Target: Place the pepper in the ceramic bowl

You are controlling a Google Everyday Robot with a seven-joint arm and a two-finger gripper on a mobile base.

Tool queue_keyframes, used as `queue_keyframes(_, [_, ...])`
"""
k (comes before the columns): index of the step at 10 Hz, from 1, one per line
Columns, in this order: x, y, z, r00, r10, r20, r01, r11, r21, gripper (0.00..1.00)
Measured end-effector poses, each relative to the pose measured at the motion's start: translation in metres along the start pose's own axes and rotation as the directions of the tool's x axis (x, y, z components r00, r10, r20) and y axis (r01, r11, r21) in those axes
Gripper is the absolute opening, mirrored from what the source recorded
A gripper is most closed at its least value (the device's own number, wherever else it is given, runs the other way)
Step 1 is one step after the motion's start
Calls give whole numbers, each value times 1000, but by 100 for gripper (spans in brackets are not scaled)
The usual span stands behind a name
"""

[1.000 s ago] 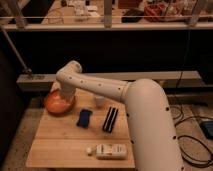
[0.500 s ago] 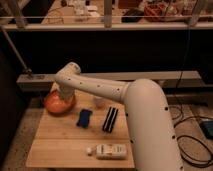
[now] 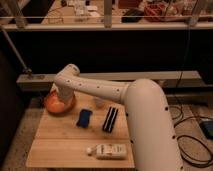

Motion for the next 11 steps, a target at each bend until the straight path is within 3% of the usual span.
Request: queue_keyframes(11, [-11, 0, 4, 1000, -1, 6, 1, 1000, 3, 5])
